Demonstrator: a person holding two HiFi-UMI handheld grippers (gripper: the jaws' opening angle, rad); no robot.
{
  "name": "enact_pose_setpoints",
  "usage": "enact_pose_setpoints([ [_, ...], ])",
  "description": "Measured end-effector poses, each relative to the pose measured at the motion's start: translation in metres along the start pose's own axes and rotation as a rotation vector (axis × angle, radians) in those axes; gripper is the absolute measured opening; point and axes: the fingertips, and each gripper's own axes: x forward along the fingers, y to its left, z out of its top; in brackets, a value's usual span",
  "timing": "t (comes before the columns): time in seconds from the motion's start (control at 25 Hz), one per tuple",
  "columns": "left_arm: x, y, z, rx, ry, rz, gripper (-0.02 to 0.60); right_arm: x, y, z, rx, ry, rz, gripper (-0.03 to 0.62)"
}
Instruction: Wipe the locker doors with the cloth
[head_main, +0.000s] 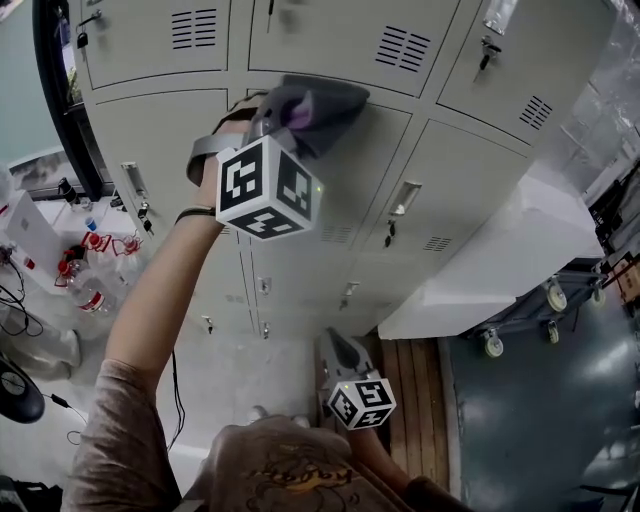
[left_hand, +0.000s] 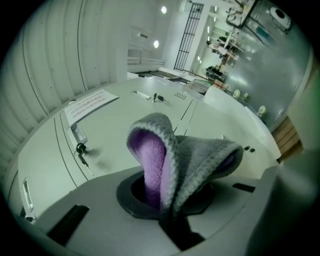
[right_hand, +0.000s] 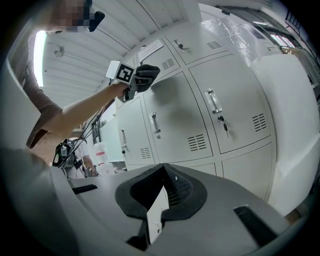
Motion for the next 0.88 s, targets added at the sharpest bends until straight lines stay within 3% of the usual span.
enact_pose_setpoints([
  [0.2, 0.011, 0.012, 0.000, 0.005, 0.026, 0.019, 0.040, -0.003, -0.004, 0.001, 0.004, -0.006, -0.013, -0.002],
  [0.88, 0.038, -0.029, -0.016, 0.014, 0.074, -0.030, 0.038, -0.001, -0.008, 0.002, 0.004, 0.001, -0.020, -0.002],
])
